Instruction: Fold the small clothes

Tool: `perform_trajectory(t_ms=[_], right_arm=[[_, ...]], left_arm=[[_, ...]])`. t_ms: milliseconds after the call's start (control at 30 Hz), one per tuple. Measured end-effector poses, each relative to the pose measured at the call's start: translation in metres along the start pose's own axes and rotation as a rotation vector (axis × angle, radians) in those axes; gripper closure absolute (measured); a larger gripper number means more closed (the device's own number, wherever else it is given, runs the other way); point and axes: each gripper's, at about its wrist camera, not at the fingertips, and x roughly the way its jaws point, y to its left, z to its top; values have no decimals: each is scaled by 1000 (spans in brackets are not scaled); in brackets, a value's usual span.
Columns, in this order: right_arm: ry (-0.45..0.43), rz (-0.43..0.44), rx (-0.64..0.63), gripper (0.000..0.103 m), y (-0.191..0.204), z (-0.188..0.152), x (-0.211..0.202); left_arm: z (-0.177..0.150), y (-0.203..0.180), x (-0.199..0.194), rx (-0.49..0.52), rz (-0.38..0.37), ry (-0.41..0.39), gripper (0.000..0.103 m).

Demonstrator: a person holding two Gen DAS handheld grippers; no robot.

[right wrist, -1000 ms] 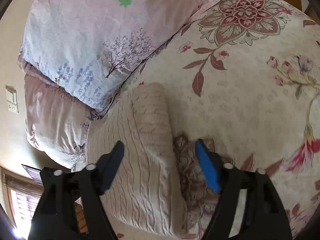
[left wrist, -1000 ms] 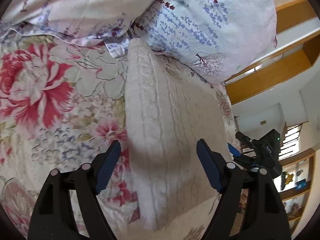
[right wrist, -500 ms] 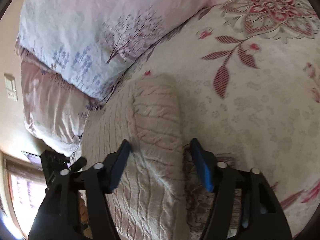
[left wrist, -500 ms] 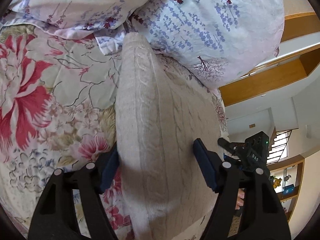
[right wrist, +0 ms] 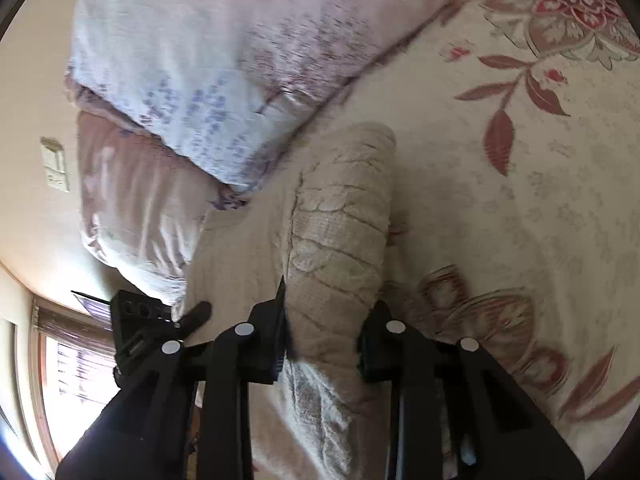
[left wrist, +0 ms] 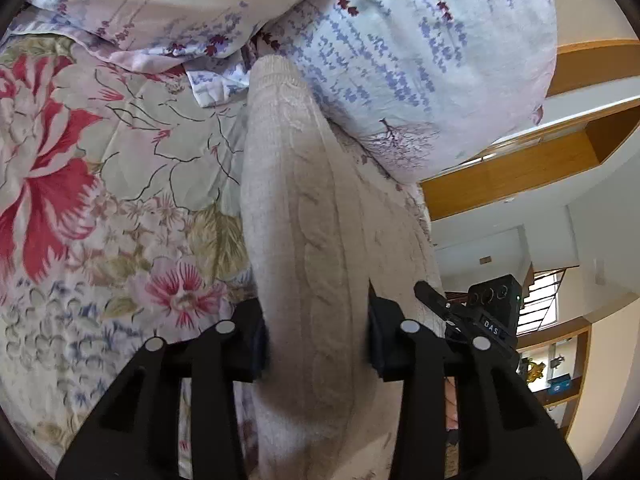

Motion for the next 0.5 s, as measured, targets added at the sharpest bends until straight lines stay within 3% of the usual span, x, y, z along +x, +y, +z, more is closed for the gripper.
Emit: perform_trajectory(t_ms=[267, 500], right_arm=[[18, 33, -125, 78, 64, -30, 17], [-2, 49, -300, 78, 120, -59, 61]], left_arm=[[-15, 2, -59, 28, 3, -10, 67], [-18, 39, -143, 8, 67, -99, 65]])
